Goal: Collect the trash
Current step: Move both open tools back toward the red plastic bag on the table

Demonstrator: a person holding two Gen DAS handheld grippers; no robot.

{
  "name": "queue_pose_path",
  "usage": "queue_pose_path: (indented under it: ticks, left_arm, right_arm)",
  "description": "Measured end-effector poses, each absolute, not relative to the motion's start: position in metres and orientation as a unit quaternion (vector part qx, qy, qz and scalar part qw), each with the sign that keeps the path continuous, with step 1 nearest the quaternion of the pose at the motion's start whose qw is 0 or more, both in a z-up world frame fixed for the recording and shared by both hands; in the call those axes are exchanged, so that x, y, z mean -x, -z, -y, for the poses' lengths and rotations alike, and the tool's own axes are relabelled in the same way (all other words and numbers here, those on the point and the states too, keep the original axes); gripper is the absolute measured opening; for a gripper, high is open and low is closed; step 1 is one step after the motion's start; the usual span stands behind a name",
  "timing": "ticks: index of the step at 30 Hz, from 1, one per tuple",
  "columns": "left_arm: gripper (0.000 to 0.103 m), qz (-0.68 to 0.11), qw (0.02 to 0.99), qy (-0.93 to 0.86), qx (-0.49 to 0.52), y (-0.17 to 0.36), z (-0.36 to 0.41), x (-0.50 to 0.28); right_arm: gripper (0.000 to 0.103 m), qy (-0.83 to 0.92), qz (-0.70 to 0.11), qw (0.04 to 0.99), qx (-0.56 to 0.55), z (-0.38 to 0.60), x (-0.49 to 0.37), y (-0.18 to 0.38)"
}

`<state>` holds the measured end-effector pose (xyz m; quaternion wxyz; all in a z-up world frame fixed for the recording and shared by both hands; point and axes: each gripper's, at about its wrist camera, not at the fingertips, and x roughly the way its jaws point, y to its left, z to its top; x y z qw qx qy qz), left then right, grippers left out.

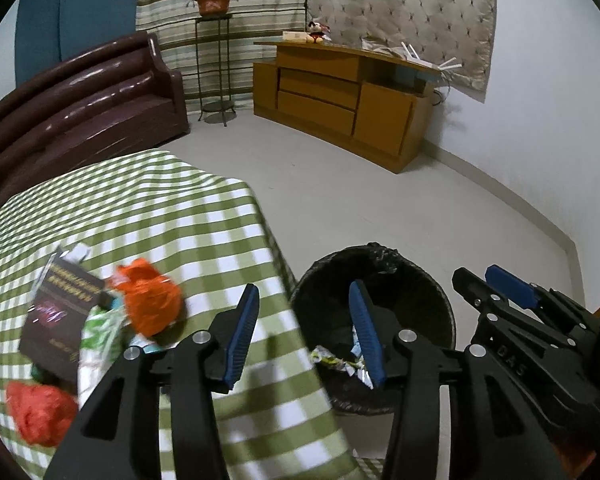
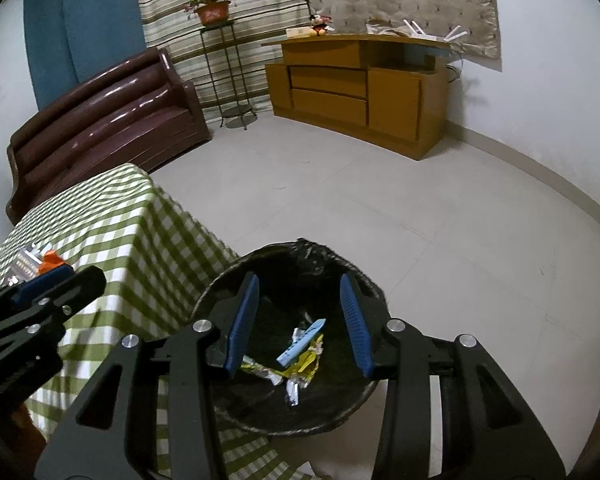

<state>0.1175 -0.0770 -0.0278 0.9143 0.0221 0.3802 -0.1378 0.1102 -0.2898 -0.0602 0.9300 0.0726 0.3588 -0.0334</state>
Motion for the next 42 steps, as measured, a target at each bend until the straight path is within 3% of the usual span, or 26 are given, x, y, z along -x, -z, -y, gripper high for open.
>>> queue_pose_path:
  ticks: [27,42]
  left_arm:
    - [0.066,-0.379,0.925,-0.002,0.027,0.023,-0.075,-0.048]
    - [0.074,-0.399,0.916,-0.025,0.031,0.043,-0.096,-0.063]
  right_arm:
    - [0.049,-0.067,-0.365,0.929,0.002,0.173,-0.073,0.043]
    - [0.049,-0.079,-0.374,0.924,0.009,0.154,-0.069,0.047]
